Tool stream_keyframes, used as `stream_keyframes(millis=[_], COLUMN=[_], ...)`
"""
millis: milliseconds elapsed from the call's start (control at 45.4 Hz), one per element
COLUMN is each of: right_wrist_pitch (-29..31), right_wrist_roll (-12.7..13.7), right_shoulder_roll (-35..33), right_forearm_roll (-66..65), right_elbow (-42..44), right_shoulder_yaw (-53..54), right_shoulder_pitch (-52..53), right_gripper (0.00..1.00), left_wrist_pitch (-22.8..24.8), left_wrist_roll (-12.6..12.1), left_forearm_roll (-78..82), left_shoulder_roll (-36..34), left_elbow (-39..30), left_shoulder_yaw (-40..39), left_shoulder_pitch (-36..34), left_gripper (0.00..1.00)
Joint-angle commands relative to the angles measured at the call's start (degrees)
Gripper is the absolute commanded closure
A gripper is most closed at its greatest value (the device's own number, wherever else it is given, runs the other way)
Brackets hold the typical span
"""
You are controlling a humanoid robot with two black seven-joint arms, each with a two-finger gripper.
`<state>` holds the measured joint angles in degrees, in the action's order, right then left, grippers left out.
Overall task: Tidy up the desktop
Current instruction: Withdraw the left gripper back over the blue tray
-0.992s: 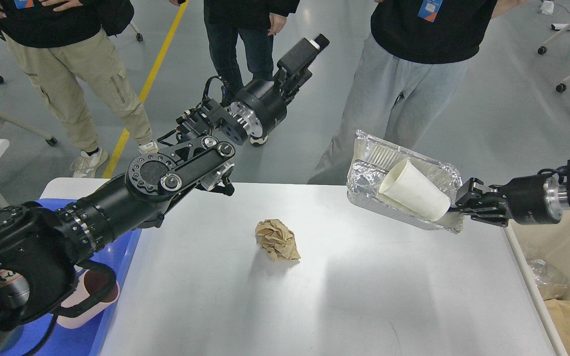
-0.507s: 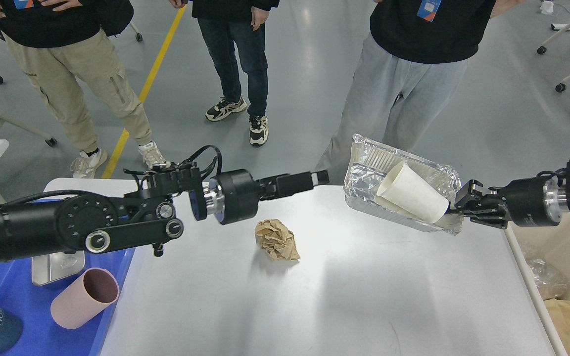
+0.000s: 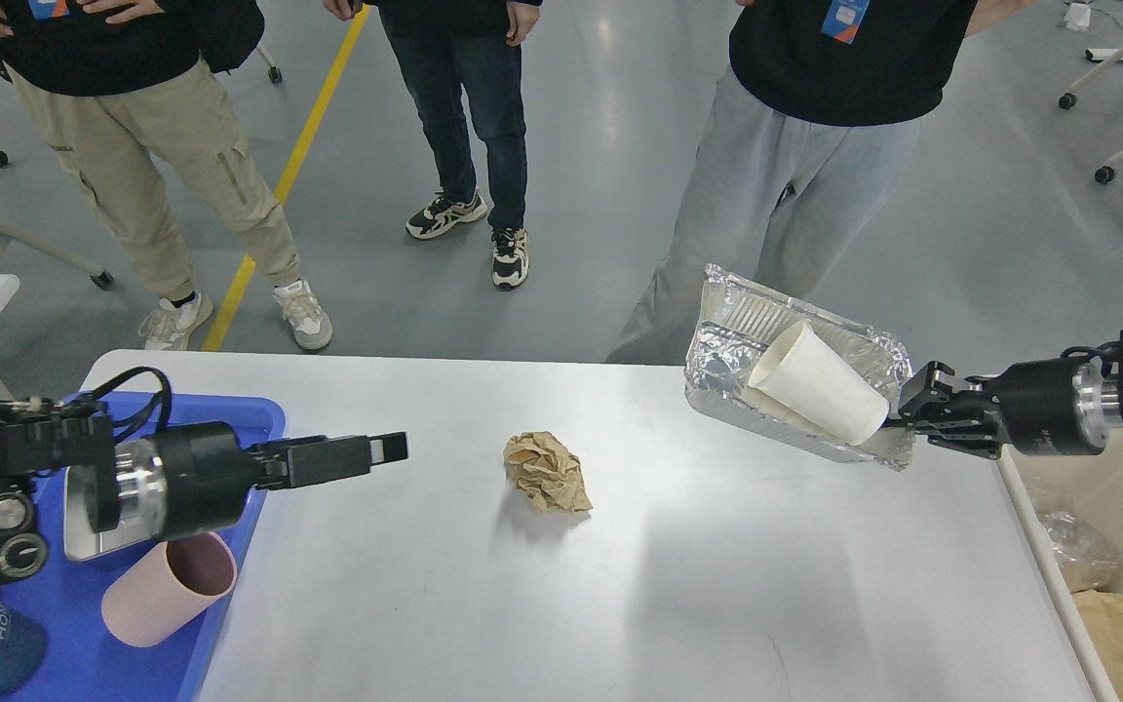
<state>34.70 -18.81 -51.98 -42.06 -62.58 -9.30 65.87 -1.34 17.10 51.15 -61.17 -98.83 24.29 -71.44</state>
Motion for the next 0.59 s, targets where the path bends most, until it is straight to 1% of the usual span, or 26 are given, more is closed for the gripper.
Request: stream_keyframes(millis=[0,110,242,419,573], right_wrist_pitch=[-0.07,-0.33,-0.33,-0.33,-0.33], right_wrist_roll=[0.09,0.35,0.35,0.35,0.35], right_shoulder_roll=[0.21,0.91,1.53,1.44,1.44], right_forearm_roll=[-0.04,-0.65,-0.92,-0.92,-0.92], right_elbow=[0.09,0.09,0.44,0.44,0.44], right_shoulder_yaw=[-0.02,-0.02,-0.01,-0.01,-0.02], right_shoulder_pitch=[-0.57,-1.27,-1.53,-1.62,-1.71], right_gripper=[1.0,1.0,1.0,1.0,1.0], left_wrist_pitch=[4.14,6.52,8.98,14.51,17.59], left_wrist_roll=[-0.31,-0.49,-0.49,-0.49,-0.4], left_forearm_roll=[0.09,0.52,5.61,11.51,14.94], left_shoulder_roll=[-5.18,-9.13,-13.35,-18.36,-22.93], left_elbow=[-0.48,-1.28,-1.45,-1.98,-1.98], left_shoulder_yaw=[0.23,0.32,0.23,-0.21,-1.87], left_shoulder_pitch=[0.77,1.74,3.14,2.71,1.48], left_gripper=[0.06,0.06,0.06,0.06,0.06])
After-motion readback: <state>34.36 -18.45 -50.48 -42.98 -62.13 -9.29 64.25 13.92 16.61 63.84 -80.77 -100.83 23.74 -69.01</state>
